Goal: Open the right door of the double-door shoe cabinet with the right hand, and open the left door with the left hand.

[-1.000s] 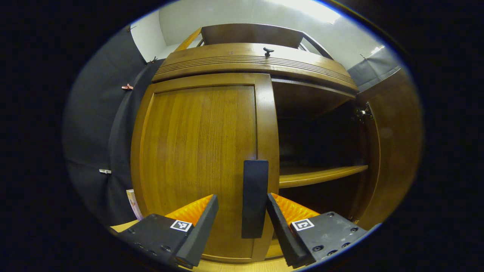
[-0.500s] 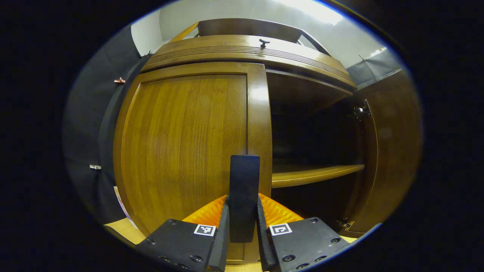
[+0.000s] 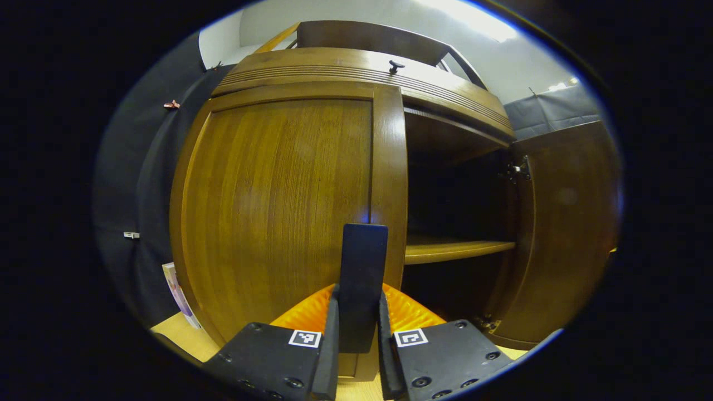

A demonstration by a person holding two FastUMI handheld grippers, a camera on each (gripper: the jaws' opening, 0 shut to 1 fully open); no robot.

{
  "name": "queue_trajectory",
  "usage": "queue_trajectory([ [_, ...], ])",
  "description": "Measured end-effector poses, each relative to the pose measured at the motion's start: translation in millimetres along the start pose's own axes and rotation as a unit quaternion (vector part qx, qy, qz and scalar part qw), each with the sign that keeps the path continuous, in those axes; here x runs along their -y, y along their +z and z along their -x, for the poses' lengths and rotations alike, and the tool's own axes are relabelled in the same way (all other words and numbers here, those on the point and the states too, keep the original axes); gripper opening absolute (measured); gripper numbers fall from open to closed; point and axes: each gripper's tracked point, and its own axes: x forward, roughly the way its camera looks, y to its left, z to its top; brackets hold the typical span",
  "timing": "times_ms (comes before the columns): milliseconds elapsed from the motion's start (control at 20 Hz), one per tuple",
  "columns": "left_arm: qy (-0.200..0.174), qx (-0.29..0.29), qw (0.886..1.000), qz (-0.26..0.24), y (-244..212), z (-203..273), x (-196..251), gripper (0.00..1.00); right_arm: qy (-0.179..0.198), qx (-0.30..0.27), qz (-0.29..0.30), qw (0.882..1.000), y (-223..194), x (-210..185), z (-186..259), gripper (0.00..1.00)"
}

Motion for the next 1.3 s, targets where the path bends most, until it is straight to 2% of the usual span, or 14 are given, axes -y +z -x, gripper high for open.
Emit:
queue_trajectory([
  [750, -0.080, -0.008, 0.997, 0.001, 10, 117, -32, 0.34, 0.042, 0.000, -0.008, 0.999, -4, -68, -15, 0.95],
  [1050, -0.076, -0.005, 0.997, 0.001, 13, 150, -57, 0.33, 0.083, -0.012, -0.019, 0.996, -16, -109, -33, 0.94],
  [1300, -0.050, 0.000, 0.999, -0.004, 16, 168, -74, 0.34, 0.102, -0.026, -0.021, 0.994, -25, -123, -43, 0.94],
])
